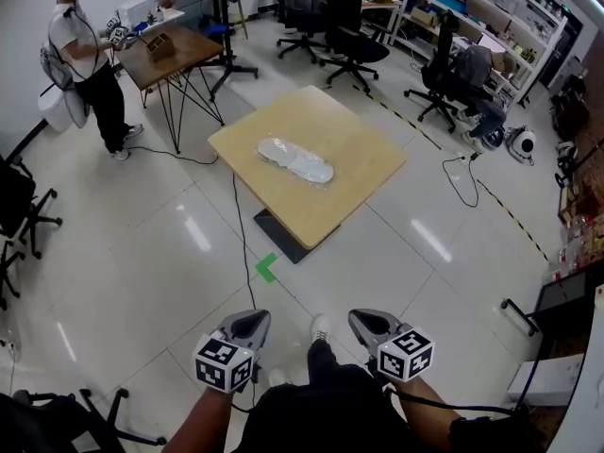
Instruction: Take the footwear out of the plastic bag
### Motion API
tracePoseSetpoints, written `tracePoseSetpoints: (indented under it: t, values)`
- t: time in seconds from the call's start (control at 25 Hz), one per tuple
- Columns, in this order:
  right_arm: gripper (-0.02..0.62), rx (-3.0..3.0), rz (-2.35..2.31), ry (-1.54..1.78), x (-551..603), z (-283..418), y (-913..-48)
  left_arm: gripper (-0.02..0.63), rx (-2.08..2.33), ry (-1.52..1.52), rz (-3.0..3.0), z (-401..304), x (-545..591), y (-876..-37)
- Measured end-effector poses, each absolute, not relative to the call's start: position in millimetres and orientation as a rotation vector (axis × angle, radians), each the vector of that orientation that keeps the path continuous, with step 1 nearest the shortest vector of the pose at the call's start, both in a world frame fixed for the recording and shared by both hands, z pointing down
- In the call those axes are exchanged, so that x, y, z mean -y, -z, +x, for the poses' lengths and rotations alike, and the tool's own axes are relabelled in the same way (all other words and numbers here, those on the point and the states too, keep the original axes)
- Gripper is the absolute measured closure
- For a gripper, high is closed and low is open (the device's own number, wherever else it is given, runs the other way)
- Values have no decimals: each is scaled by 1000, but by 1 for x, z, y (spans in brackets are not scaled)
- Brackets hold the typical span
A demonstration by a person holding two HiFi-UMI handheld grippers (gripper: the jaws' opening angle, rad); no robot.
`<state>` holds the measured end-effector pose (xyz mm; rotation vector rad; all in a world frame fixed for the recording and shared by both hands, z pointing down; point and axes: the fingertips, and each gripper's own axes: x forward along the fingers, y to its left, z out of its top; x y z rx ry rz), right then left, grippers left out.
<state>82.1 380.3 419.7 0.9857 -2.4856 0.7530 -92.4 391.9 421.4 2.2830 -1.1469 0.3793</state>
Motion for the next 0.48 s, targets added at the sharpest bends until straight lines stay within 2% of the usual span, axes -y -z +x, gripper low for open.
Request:
tracePoseSetpoints:
  t: [0.48]
  values:
    - [592, 2590, 845, -730, -237, 109, -414, 598, 1281, -460, 2265, -58, -258, -411]
